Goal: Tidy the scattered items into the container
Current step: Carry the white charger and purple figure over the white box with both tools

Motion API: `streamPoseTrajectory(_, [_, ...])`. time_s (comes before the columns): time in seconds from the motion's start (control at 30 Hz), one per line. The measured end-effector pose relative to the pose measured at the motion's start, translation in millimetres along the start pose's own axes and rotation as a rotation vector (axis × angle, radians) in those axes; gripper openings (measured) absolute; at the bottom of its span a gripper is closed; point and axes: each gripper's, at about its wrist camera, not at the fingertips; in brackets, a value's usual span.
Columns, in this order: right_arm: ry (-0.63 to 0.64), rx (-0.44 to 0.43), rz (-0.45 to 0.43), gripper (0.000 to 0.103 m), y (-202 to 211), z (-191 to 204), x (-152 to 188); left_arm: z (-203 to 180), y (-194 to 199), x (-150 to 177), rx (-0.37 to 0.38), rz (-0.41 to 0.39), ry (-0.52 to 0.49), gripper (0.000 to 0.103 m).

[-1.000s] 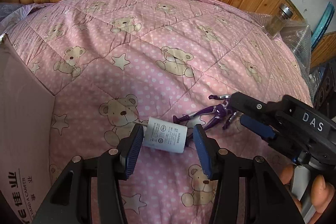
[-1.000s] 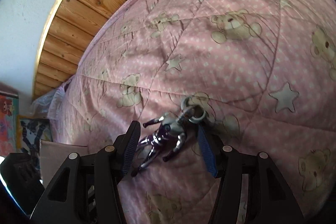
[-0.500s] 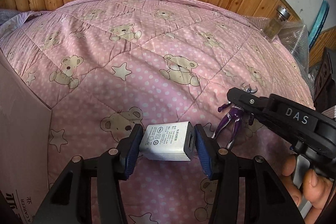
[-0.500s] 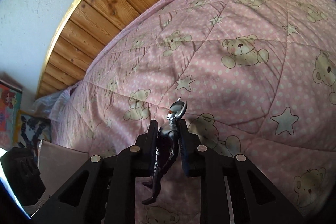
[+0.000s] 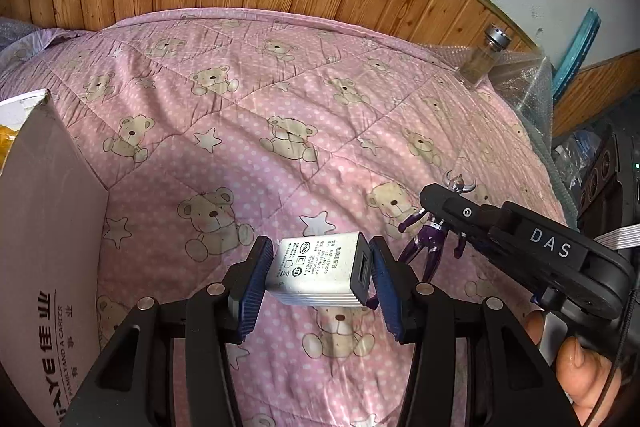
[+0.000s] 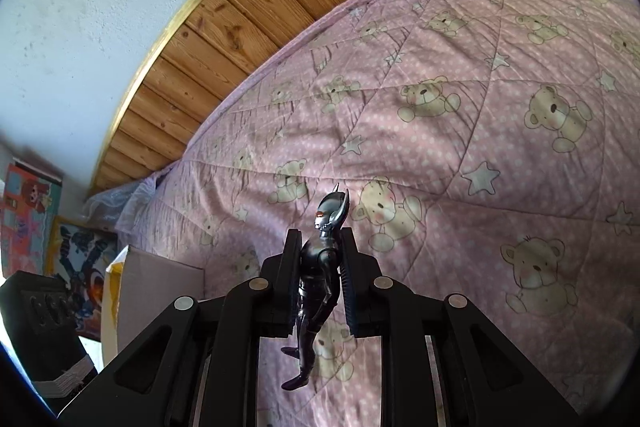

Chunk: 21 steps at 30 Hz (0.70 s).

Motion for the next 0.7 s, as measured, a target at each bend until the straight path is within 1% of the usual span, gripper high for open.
streamPoseTrajectory(0.2, [-0.003,-0.012,0.010,0.019,33.8,11.0,31.4,-10.1,37.3,23.9,0.036,-0.017,-0.024,0.051])
streamPoseTrajectory(0.53, [0.045,-0.022,0.007,0.019,95.5,33.3,87.0,-20.5,98.5,78.5,0.071,-0.034,-0.039,0.051])
streamPoseTrajectory(0.7, [0.082,-0.024,-0.015,0.019,124.0,47.5,103.5,-20.5,132.1,94.4,0.078,-0.079,-0.041,0.051])
Point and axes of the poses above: each gripper's, at about its wrist camera, not at the fingertips, and y roughly against the way its jaws point, z to its left, x to its underside, and after that the axes turned 6 degrees about y, right-handed
